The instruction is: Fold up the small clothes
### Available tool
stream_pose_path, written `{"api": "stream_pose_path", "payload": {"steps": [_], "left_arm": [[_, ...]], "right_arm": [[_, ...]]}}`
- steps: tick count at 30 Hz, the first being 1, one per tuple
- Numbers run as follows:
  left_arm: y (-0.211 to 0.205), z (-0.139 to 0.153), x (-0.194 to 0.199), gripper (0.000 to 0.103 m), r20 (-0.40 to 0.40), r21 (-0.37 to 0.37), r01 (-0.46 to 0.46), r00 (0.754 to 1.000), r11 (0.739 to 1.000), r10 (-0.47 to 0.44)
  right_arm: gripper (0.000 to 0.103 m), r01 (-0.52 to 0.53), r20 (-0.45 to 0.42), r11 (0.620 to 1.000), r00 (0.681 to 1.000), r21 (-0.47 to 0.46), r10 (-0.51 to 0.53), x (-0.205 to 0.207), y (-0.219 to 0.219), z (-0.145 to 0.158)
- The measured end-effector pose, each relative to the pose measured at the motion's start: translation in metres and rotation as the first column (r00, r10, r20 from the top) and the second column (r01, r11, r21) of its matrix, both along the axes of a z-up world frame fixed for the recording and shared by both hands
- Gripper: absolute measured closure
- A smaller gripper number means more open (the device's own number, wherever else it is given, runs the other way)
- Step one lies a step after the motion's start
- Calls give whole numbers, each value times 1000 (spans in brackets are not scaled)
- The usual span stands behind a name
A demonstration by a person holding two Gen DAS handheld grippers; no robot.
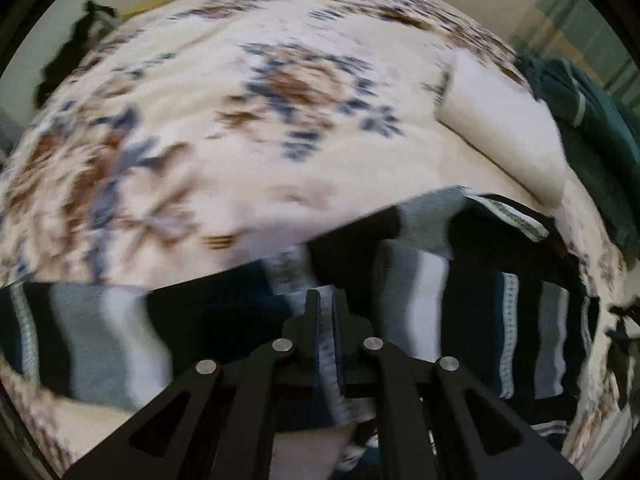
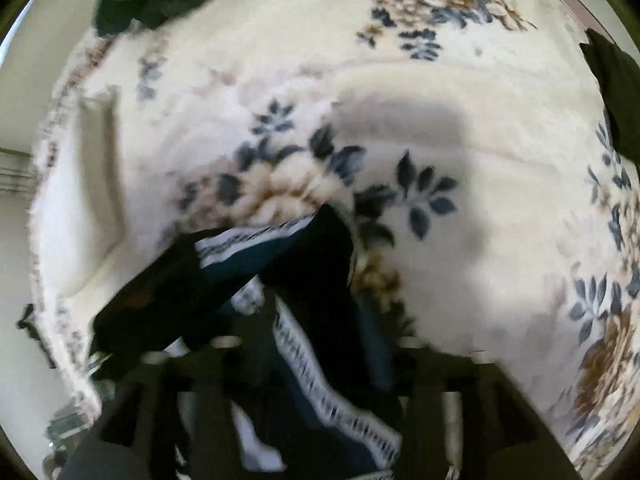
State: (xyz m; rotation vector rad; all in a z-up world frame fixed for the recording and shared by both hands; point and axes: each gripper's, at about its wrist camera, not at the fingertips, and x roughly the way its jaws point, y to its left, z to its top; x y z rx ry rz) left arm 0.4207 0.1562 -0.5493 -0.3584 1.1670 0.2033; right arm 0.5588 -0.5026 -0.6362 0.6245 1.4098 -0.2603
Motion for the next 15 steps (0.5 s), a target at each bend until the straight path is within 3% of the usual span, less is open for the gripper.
{"api": "stream_pose_path", "payload": {"steps": [1, 2, 3, 4, 8, 11, 12, 15], "left_arm": [[6, 2, -8, 68, -2, -2, -20, 1000, 1000, 20], [16, 5, -17, 28, -6, -15, -49, 999, 999, 49], [27, 7, -31, 10, -13, -32, -93, 996, 995, 92], [36, 8, -42, 0, -15, -39, -126, 992, 991, 126], [87, 4, -106, 0, -53, -94, -328, 944, 940, 325], [137, -5, -160, 0, -75, -147, -494, 869, 857, 489], [161, -10, -179, 0, -84, -153, -561, 828, 814, 555], [212, -18, -210, 1, -69, -156, -669, 742, 727, 667]], "right_arm": [[37, -15, 2, 1000, 1000, -4, 15, -6, 9, 5], [33, -48, 3, 999, 999, -11, 48, -19, 23, 13], [28, -72, 2, 997, 997, -17, 72, -31, 36, 17], [28, -86, 1, 996, 996, -15, 86, -39, 45, 20], [20, -156, -43, 987, 987, 31, 157, -84, 126, 11], [20, -177, -91, 980, 979, 86, 185, -110, 181, -8], [20, -179, -106, 979, 976, 95, 188, -114, 195, -15], [20, -176, -118, 980, 976, 92, 186, -120, 235, -28]]}}
